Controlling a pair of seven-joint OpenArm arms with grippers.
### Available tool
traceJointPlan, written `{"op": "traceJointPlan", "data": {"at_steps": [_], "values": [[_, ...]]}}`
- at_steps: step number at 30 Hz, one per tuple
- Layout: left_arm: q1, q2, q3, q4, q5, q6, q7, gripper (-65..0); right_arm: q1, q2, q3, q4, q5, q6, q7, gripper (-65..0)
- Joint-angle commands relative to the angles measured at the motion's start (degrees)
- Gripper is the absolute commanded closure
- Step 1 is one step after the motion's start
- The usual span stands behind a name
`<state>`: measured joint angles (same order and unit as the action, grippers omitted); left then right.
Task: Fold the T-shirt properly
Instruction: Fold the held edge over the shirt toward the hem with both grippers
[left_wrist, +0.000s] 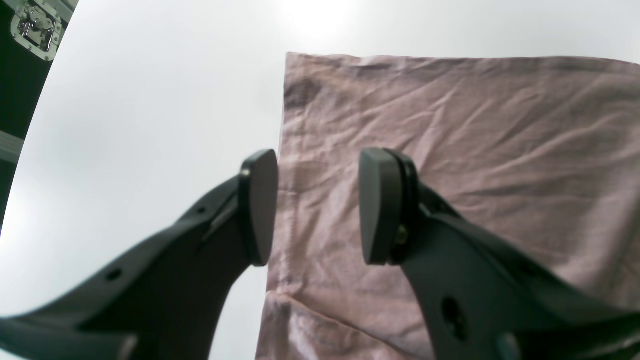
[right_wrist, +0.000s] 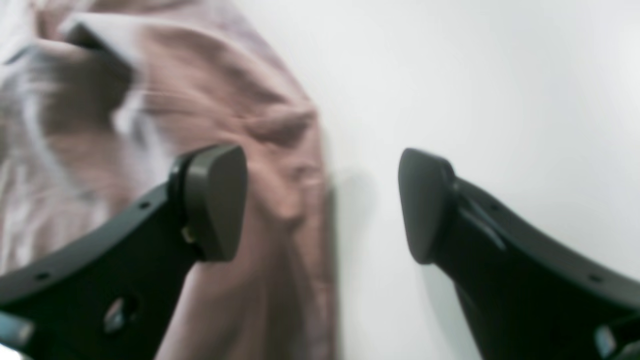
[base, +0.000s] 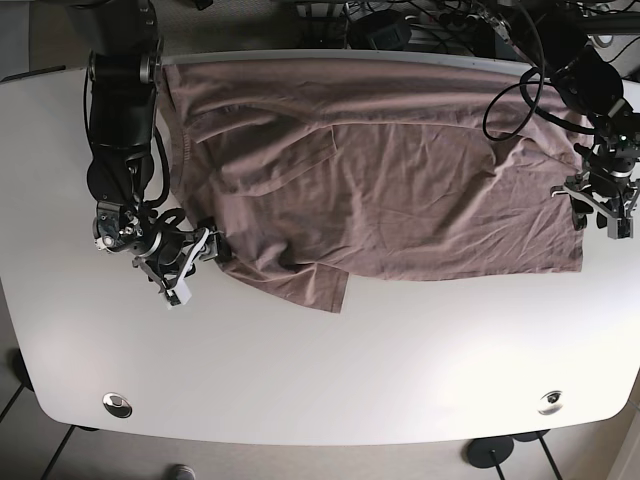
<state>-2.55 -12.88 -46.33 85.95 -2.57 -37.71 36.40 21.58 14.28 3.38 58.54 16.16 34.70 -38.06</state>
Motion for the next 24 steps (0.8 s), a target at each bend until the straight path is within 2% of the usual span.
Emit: {"op": "traceJointPlan", "data": {"at_steps": [1,4,5,8,11,12,15,20,22,24], "values": [[-0.7,-1.0,-0.2,0.9,-0.6,0.2,-1.5,-24.3,2.7,0.5,-1.2,-1.4,0.7,0.07,3.6,-44.2],[-0.7,-1.1,-0.4,0.9,-0.6,0.3,-1.5,-24.3,3.2,-1.2,-2.3,-4.6,0.4,-0.02,5.6,-33.6],[-0.7,-1.1,-0.4,0.9,-0.6,0.3,-1.5,-24.3,3.0,-1.5,-2.3,-4.6,0.3,-0.02,5.6,-31.9],[-0.7,-1.2,-0.4,0.8,-0.6,0.3,-1.5,-24.3,2.4,-3.5,-2.4,-4.6,0.3,-0.10,5.6,-32.8],[-1.5,-1.3,-0.2,0.0,-0.6,0.4,-1.5,-24.3,2.1,-3.9,-2.4,-4.6,0.3,-0.19,5.7,-30.8],[-4.0,-1.4,-0.4,-1.9,-0.6,1.2,-1.5,-24.3,2.1,-4.4,-2.4,-4.6,0.3,-0.19,6.0,-23.5],[-8.0,-4.9,0.7,-9.8,-0.6,8.3,-1.5,-25.6,2.1,-4.7,-2.3,-4.6,0.2,-0.28,7.6,-4.4],[-14.9,-9.8,5.1,-21.5,-0.7,10.0,-1.6,-44.7,2.1,-4.7,-2.1,-4.6,0.2,-0.28,7.8,-2.2],[-17.6,-11.4,5.4,-26.8,-0.7,10.0,-2.1,-45.8,2.1,-4.7,-2.1,-4.6,0.2,-0.28,8.0,-2.2],[-20.2,-13.1,8.7,-33.7,-0.8,9.9,-5.9,-45.8,2.1,-4.7,-2.0,-4.5,0.2,-0.28,8.0,-2.2]]}}
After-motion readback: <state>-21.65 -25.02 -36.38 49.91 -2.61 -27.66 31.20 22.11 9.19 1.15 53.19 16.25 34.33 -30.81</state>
